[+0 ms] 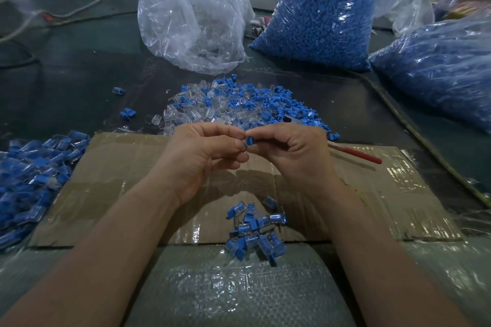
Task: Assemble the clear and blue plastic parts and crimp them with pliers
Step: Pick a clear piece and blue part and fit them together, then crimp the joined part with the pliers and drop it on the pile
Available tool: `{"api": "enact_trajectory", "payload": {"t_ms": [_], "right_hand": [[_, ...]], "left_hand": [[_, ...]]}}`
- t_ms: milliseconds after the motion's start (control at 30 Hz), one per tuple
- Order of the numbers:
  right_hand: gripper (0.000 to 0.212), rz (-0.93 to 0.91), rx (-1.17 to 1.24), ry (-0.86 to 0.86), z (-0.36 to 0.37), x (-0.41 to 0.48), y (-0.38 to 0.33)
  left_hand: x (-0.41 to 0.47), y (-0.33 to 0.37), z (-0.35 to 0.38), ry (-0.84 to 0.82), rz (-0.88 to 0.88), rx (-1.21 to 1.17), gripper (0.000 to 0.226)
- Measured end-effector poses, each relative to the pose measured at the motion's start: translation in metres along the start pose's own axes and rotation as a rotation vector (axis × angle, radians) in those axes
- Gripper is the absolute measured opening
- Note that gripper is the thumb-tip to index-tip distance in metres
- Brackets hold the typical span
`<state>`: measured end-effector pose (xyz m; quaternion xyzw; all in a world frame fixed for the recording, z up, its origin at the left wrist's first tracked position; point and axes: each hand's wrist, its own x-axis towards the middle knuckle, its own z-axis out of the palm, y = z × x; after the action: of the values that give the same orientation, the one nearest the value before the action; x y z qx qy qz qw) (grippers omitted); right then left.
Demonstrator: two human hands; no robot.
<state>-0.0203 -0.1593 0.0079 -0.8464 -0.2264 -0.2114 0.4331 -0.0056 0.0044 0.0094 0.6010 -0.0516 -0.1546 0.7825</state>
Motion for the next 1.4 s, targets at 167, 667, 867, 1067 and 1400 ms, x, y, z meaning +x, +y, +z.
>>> {"api": "enact_trajectory", "payload": {"t_ms": [167,667,867,1067,1400], "right_hand": [[0.023,-0.015,-0.013,0.007,0.0,-0.001,-0.001],[0.024,-0.056,-0.053,-0.027,-0.003,0.001,-0.003],[0.036,0.112,-0.131,-0.166,-0.01,0.002,-0.004],[0.073,0.561,-0.475,-0.074,-0.055,0.006,0.025],[0.094,0.86,-0.646,-0.474,-0.07,0.0,0.037]], "left_hand": [[0.0,0.0,0.0,0.001,0.006,-0.005,0.011],[0.0,-0.002,0.001,-0.013,0.031,0.081,0.011],[0.001,-0.005,0.002,0.02,0.042,0.064,0.006],[0.002,-0.007,0.001,0.109,0.063,0.015,0.006],[0.004,-0.004,-0.001,0.102,0.084,0.015,0.014]]}}
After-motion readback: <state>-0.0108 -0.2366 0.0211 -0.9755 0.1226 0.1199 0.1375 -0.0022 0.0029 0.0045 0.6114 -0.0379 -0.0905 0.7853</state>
